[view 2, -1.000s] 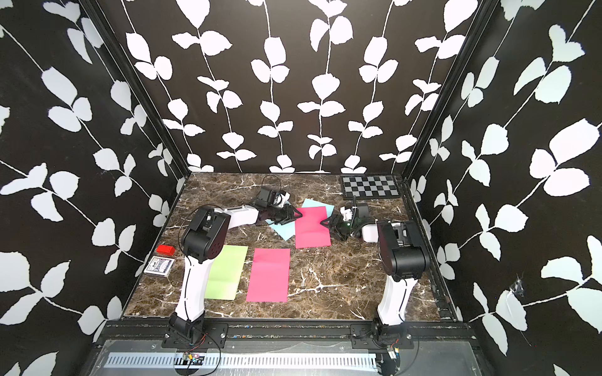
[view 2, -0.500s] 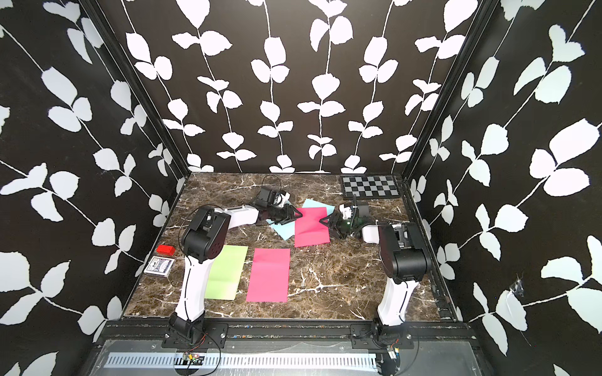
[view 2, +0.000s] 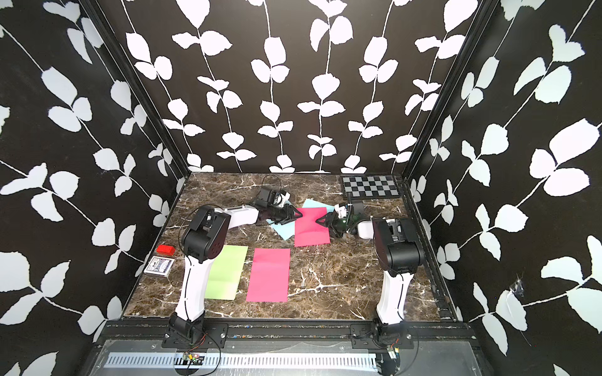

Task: Sort the scattered colored papers by color
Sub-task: Pick up the colored paper from the center of the board.

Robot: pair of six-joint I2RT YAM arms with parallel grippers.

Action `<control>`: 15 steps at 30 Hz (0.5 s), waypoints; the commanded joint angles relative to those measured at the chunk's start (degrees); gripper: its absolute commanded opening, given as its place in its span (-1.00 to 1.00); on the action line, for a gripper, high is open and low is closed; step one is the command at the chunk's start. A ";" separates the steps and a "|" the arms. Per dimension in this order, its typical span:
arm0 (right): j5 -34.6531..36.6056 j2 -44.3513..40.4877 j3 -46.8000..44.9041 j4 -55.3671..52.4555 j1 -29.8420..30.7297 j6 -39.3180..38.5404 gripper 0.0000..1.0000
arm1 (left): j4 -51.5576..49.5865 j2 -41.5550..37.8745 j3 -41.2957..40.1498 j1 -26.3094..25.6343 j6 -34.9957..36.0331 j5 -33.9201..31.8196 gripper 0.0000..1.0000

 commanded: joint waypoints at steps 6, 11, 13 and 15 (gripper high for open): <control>-1.28 2.73 10.05 -17.08 -0.92 -12.07 0.08 | -4.90 1.81 0.75 -0.31 2.51 0.54 -0.05; -0.77 5.88 15.14 -25.78 -1.45 -17.12 0.00 | -5.95 2.17 1.13 -0.29 3.40 0.80 -0.05; -0.42 7.01 15.89 -26.73 -1.62 -17.84 -0.10 | -6.02 2.27 1.20 -0.25 3.47 0.97 -0.05; -0.15 7.92 16.52 -27.60 -1.63 -18.58 -0.23 | -6.20 2.36 1.35 -0.25 3.66 1.00 -0.05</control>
